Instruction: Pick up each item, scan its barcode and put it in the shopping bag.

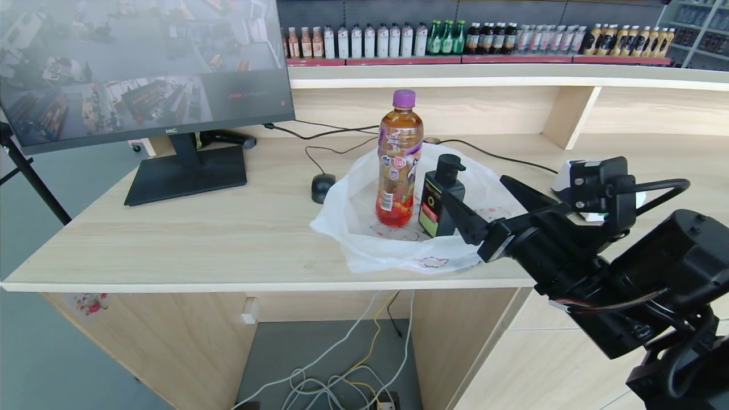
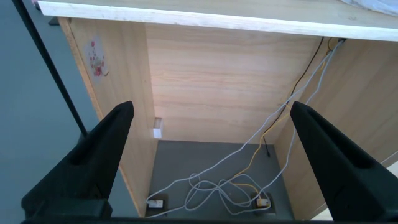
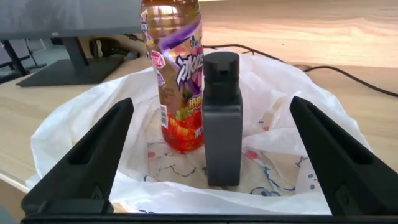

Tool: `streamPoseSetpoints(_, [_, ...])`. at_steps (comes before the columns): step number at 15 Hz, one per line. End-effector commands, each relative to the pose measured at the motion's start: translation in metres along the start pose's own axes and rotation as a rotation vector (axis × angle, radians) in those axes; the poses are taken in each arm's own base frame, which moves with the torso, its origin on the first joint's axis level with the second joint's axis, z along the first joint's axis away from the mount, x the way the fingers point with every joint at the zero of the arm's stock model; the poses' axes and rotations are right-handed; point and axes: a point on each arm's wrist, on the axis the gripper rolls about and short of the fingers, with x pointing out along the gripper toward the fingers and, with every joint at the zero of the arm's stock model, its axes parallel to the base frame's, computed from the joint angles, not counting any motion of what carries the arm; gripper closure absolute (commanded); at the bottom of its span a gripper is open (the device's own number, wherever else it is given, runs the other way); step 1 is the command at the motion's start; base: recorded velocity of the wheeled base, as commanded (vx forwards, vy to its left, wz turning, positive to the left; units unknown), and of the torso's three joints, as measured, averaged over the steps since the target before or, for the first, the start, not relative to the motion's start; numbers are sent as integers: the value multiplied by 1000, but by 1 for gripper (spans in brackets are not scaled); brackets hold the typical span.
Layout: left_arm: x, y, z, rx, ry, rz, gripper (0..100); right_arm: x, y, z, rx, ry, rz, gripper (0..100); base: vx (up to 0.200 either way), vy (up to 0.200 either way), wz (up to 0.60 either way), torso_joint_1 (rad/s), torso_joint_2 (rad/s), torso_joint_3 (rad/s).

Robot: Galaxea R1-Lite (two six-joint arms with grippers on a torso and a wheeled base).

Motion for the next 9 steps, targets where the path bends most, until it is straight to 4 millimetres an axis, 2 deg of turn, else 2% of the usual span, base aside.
streamPoseSetpoints(1, [0,0,0,0,0,-1,0,0,0,4,5,-14,-3,0,0,0,0,0,0,0])
streamPoseSetpoints(5, [0,0,0,2,0,-1,0,-1,-6,8,23,-27,-26,0,0,0,0,0,0,0])
streamPoseSetpoints(8, [0,0,0,-1,0,0,0,0,-5,6,25,-22,-22,0,-200,0,0,1,2,2])
streamPoseSetpoints(9, [0,0,0,0,0,-1,0,0,-5,5,26,-19,-22,0,0,0,0,0,0,0])
